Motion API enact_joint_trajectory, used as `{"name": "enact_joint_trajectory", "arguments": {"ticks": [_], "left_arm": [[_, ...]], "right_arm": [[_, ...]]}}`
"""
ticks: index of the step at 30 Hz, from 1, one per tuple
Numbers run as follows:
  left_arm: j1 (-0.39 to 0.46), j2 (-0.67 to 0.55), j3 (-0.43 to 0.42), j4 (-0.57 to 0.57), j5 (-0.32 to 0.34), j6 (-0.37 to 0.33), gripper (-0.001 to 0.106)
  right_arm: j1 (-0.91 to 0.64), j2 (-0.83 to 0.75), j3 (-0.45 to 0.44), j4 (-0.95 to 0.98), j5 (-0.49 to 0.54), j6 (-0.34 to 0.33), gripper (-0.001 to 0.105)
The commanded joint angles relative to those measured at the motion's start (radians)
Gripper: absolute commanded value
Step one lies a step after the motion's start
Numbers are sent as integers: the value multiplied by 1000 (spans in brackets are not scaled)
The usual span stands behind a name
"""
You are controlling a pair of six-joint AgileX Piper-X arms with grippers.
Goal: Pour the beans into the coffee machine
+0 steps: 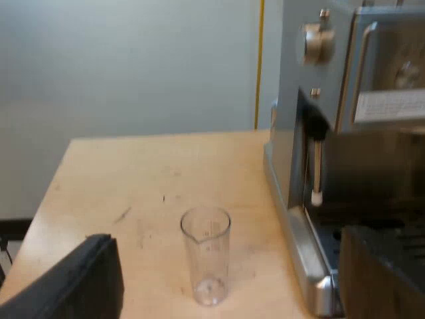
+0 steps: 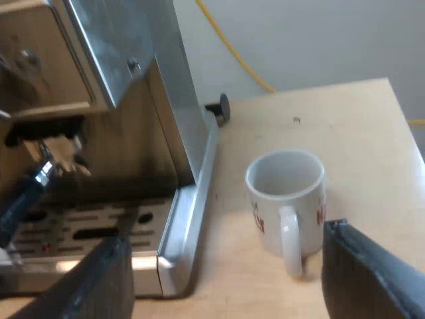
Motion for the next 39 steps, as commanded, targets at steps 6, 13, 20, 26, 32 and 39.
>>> {"name": "enact_joint_trajectory", "arguments": {"ticks": [6,13,20,26,32,39], "left_arm": [[-3,-40,62,-9,-9,5,68],[-3,-40,88,36,-7,9,68],[-3,-40,99,135,-8,84,68],[-3,-40,99,135,-8,84,68],[-3,-40,99,135,-8,84,68],[-3,-40,99,135,-7,84,68]], "right_arm": [[1,-49,54,-14,-3,-11,62],[1,-46,95,-14,-3,-11,62],[1,-46,140,9,-5,-11,62],[1,-46,158,8,-5,-11,62],[1,-46,192,19,-5,-11,62],[1,-46,202,48,-5,-11,62]]}}
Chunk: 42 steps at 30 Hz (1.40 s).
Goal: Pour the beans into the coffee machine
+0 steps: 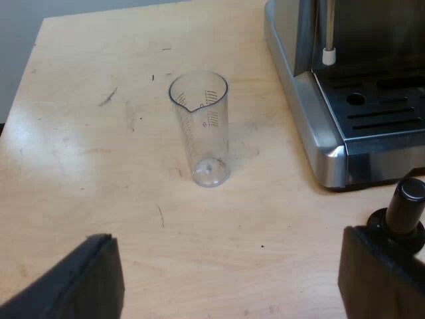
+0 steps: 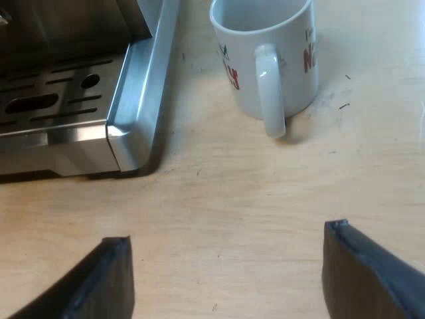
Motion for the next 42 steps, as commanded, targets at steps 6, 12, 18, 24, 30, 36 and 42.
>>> {"name": "enact_joint_trajectory", "arguments": {"ticks": [6,12,18,24,30,36,42], "left_arm": [[-3,-40,-2,-5,-3,-1,68],[-3,-40,-2,-5,-3,-1,68],[-3,-40,-2,-5,-3,-1,68],[-20,-40,-2,-5,-3,-1,68],[-57,-40,-2,-5,-3,-1,68],[-55,-40,-2,-5,-3,-1,68],[-55,-40,-2,-5,-3,-1,68]], "right_arm": [[1,-46,-5,2,-4,-11,62],[1,-46,-5,2,-4,-11,62],[1,-46,-5,2,-4,-11,62],[1,-46,-5,2,-4,-11,62],[1,-46,-5,2,-4,-11,62],[1,-46,-5,2,-4,-11,62],[1,-46,-5,2,-4,-11,62]]}}
